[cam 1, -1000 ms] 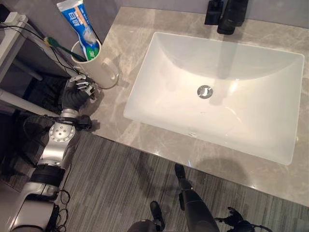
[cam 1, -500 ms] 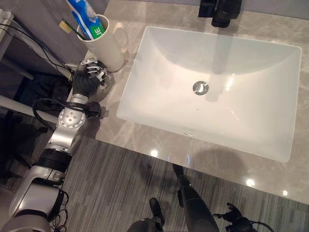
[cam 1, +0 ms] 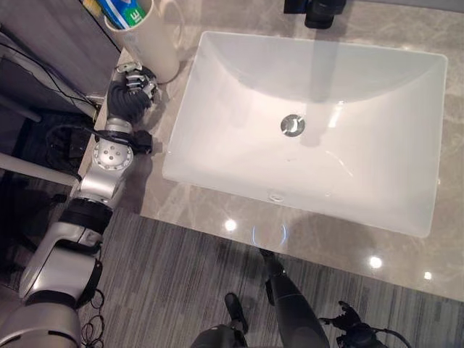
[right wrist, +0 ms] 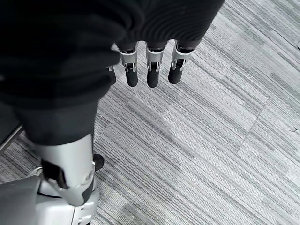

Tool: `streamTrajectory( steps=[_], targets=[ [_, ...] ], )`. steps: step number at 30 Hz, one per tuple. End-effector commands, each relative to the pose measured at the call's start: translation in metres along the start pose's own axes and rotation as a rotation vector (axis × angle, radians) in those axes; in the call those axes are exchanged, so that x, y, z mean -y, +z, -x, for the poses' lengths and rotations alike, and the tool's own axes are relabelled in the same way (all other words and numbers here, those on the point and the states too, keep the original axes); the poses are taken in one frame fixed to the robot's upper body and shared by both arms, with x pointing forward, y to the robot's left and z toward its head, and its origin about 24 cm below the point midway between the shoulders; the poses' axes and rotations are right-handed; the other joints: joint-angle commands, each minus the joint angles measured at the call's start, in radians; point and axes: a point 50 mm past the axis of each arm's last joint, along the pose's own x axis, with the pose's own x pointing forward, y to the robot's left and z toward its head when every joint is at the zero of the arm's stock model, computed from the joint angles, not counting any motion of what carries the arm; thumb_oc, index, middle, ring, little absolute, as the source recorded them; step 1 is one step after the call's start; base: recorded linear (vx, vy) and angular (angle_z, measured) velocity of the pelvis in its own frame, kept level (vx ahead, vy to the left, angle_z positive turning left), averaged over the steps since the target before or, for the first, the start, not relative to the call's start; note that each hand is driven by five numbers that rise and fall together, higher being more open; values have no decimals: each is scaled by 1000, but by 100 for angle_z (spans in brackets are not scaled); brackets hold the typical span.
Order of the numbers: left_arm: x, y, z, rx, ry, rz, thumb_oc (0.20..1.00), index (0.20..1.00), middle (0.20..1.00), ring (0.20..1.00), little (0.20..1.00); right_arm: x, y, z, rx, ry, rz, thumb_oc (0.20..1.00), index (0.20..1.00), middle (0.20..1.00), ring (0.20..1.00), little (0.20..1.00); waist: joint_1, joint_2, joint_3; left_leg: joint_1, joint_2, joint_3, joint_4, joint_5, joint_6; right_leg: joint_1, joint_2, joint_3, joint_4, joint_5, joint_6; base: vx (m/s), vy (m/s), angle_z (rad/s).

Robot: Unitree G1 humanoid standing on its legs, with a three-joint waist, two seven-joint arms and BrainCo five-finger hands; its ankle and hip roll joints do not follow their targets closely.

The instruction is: Put brush and paste in cup on sink, flatten towel.

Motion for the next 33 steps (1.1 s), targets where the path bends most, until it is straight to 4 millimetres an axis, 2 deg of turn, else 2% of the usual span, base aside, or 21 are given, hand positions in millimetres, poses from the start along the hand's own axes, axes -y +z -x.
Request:
streamTrajectory(
  steps=[1,11,19,21,26,33],
  targets=[
    [-11,-2,-6,-11,69,-33,200,200,200,200,200,-2,-9,2,-11,-6,34,1000,1000,1000,1000,1000,-32,-9,-9,61,-8,-63,3,55,-42,8,-24,7,87,-47,70,0,0,0],
    [-17,9,-28,-26,132,-90,200,200,200,200,200,1,0,0,17,-18,45,1000,1000,1000,1000,1000,-52,-1,6,48,0,-65,3,67,-52,-30,-15,-1,129,-71,64,0,0,0],
    [-29,19,-42,-46,188,-140,200,200,200,200,200,6,2,-1,21,-34,69,1000,1000,1000,1000,1000,-68,14,7,44,13,-65,3,76,-64,-63,-8,-9,178,-99,59,4,-3,0],
    [-37,22,-46,-60,215,-161,200,200,200,200,200,7,3,-1,22,-37,69,1000,1000,1000,1000,1000,-74,21,2,42,15,-67,3,77,-67,-72,-6,-12,187,-106,55,0,0,0],
    [-44,27,-50,-66,242,-159,200,200,200,200,200,8,8,-2,37,-40,64,1000,1000,1000,1000,1000,-76,29,-5,35,22,-61,3,85,-75,-87,3,-16,192,-111,53,14,-16,-2],
    [-61,21,-40,-60,254,-169,200,200,200,200,200,13,-1,-1,13,-52,63,1000,1000,1000,1000,1000,-61,41,-19,41,33,-62,3,105,-87,-81,7,-25,201,-126,48,14,-13,-1]
  ],
)
